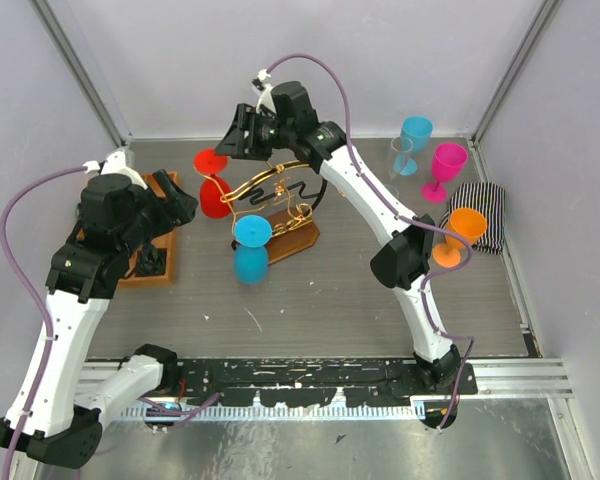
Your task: Take the wine glass off the wine glass rack
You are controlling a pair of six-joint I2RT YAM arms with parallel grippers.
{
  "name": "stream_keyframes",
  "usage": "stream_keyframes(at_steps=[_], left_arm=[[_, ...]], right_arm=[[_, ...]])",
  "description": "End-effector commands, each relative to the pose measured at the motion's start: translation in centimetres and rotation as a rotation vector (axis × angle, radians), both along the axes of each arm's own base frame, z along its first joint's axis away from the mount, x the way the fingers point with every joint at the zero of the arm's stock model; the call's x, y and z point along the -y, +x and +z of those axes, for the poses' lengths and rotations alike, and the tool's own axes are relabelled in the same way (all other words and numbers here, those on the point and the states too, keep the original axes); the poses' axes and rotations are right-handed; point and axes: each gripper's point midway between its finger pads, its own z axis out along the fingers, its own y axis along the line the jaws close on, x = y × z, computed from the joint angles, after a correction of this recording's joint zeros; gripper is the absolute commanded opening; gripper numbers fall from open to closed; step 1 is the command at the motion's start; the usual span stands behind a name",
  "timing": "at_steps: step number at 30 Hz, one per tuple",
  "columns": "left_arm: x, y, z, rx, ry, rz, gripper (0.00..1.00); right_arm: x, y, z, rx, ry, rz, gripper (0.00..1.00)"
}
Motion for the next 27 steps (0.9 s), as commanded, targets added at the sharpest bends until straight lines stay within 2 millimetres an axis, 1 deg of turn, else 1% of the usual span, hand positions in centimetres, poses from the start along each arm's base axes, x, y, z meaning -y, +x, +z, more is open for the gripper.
stream_keyframes(at_steps=[1,5,9,12,13,15,18,21,22,23,24,27], left_arm=[[-0.6,-0.2,0.8,0.032,0.015,0.009,0.84],[-0.7,-0.2,0.8,0.031,0.019,0.011,0.85],[-0.7,-0.2,0.6,0.029,0.02,0.012,0.85],[-0.8,-0.1,0.5,0.027,0.023,0.013,0.84],[-0.8,-0.1,0.5,0.026,0.025,0.014,0.85],[-0.9,-0.2,0.4,0.025,0.028,0.016,0.85],[-1.1,-0.2,0.5,0.026,0.033,0.022,0.85],[-1.3,-0.3,0.4,0.027,0.037,0.026,0.85],[-1.4,-0.4,0.4,0.029,0.037,0.027,0.85],[-1.4,-0.4,0.5,0.03,0.038,0.027,0.85],[-1.4,-0.4,0.6,0.032,0.037,0.028,0.85],[-1.5,-0.5,0.7,0.037,0.036,0.031,0.85]], right_arm=[[0.1,0.7,1.8,0.062,0.024,-0.019,0.59],[-0.1,1.0,0.9,0.049,0.014,-0.018,0.59],[-0.5,1.0,0.4,0.037,0.018,-0.003,0.58],[-1.0,0.8,0.4,0.028,0.044,0.019,0.53],[-1.1,0.9,0.6,0.028,0.054,0.022,0.51],[-1.3,0.9,0.9,0.032,0.069,0.026,0.42],[-1.4,0.7,1.8,0.041,0.097,0.033,0.24],[-1.1,0.6,2.5,0.041,0.122,0.036,0.05],[-1.0,0.6,2.9,0.042,0.129,0.034,0.01],[-0.7,0.7,3.6,0.05,0.143,0.033,0.01],[-0.4,0.8,3.1,0.035,0.14,0.029,0.01],[0.6,0.9,4.4,0.039,0.168,0.019,0.01]])
